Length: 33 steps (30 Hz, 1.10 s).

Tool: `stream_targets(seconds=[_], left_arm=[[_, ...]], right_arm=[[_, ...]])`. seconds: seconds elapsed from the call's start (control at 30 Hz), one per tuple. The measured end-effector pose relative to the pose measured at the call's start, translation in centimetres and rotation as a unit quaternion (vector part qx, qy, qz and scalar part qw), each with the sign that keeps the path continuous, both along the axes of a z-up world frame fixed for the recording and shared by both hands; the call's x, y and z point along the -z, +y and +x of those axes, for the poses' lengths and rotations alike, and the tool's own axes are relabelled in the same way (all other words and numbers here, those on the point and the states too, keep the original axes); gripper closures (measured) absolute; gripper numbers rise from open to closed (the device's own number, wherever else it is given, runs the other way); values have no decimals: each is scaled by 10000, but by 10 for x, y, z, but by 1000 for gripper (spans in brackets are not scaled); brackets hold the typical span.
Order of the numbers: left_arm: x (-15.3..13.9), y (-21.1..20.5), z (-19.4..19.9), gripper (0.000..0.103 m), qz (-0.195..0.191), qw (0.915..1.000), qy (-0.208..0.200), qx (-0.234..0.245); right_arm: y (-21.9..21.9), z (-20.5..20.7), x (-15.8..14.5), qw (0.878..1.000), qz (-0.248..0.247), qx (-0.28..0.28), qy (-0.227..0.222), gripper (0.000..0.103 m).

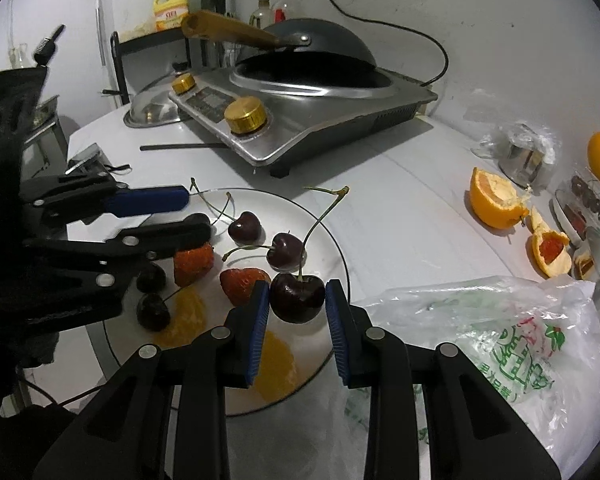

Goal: Organize fruits
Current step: 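Lower the cherry onto the plate and open the left tool, then lower the cherry onto the plate and open the right tool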

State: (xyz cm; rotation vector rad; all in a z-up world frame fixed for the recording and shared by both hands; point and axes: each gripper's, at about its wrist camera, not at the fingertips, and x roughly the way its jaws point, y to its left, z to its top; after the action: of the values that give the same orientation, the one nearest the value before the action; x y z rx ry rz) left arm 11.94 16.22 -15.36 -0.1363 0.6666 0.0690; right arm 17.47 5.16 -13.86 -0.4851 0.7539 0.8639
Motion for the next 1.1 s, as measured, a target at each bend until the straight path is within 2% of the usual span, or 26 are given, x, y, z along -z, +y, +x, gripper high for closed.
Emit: stream_targets(seconds=[0.03, 0.07, 0.3, 0.4, 0.57, 1.1], left_arm=[[0, 2, -2, 47, -19, 10000, -24, -18], [-1, 3, -4, 43, -42, 10000, -72, -44], [-1, 10, -16, 43, -108, 9998, -134, -83], [-1, 9, -20, 43, -119, 9998, -133, -100], [-4, 6, -27, 43, -117, 9998, -149, -97], [-22, -19, -59, 42, -115, 9996, -273, -25]], right_arm=[[2, 1, 2, 10000, -30, 29, 17, 72], [3, 2, 4, 10000, -52, 48, 35, 72], [7, 3, 8, 9998, -149, 149, 57, 72], [7, 2, 6, 9997, -134, 169, 65, 67], [3, -3, 1, 9997, -68, 209, 49, 67], [-26, -43, -22, 9994, 118, 285, -145, 66]])
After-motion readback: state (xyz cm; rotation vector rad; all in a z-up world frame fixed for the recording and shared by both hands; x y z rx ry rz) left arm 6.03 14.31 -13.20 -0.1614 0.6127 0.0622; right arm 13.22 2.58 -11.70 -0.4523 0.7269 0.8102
